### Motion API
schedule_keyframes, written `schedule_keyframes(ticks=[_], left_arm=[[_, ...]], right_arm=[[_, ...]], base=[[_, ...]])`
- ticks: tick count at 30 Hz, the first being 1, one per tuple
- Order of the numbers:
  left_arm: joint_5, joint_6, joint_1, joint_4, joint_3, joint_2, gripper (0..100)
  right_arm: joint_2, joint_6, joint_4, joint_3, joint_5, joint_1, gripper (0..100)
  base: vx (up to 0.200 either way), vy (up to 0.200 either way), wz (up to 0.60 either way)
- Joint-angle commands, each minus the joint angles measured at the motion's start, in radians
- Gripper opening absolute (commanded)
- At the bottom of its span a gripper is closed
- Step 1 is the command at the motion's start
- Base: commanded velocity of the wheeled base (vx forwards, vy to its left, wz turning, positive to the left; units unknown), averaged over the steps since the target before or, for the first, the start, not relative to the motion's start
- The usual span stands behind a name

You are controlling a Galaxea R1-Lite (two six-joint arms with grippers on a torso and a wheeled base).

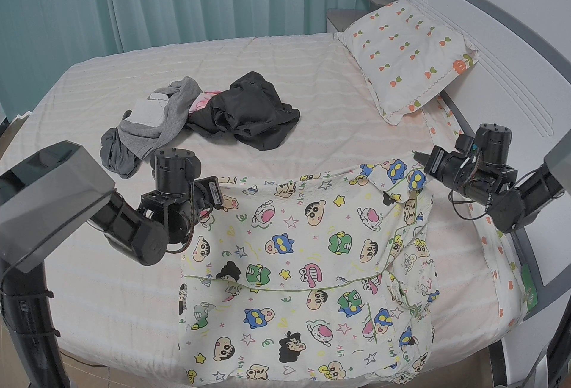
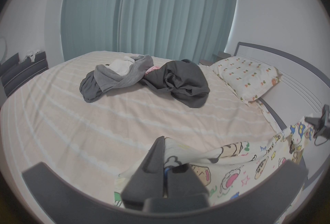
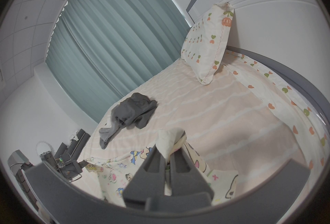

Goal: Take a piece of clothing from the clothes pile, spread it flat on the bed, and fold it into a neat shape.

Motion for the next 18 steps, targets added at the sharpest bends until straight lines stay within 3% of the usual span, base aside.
schedule_keyframes(ticks=[1, 5, 6, 7, 11, 14, 18], left_arm=[[0.010, -0.046, 0.035, -0.002, -0.123, 0.161, 0], [0.012, -0.077, 0.047, -0.002, -0.215, 0.237, 0], [0.012, -0.088, 0.048, -0.002, -0.233, 0.248, 0], [0.012, -0.094, 0.050, 0.000, -0.252, 0.259, 100], [0.029, -0.098, 0.070, -0.002, -0.316, 0.299, 100], [0.096, -0.098, 0.096, -0.002, -0.373, 0.314, 100], [0.157, -0.098, 0.134, -0.002, -0.426, 0.319, 100]], right_arm=[[0.201, -0.001, -0.040, -0.115, -0.048, 0.006, 0], [0.293, -0.007, -0.033, -0.221, -0.060, 0.006, 0], [0.307, -0.007, -0.031, -0.244, -0.061, 0.006, 100], [0.322, -0.007, -0.031, -0.260, -0.063, 0.006, 100], [0.372, -0.006, -0.031, -0.336, -0.101, -0.001, 100], [0.386, 0.008, -0.034, -0.408, -0.160, -0.018, 100], [0.357, 0.040, -0.033, -0.401, -0.175, -0.049, 100]], base=[[0.000, 0.000, 0.00], [0.000, 0.000, 0.00], [0.000, 0.000, 0.00], [0.000, 0.000, 0.00], [0.000, 0.000, 0.00], [0.000, 0.000, 0.00], [0.000, 0.000, 0.00]])
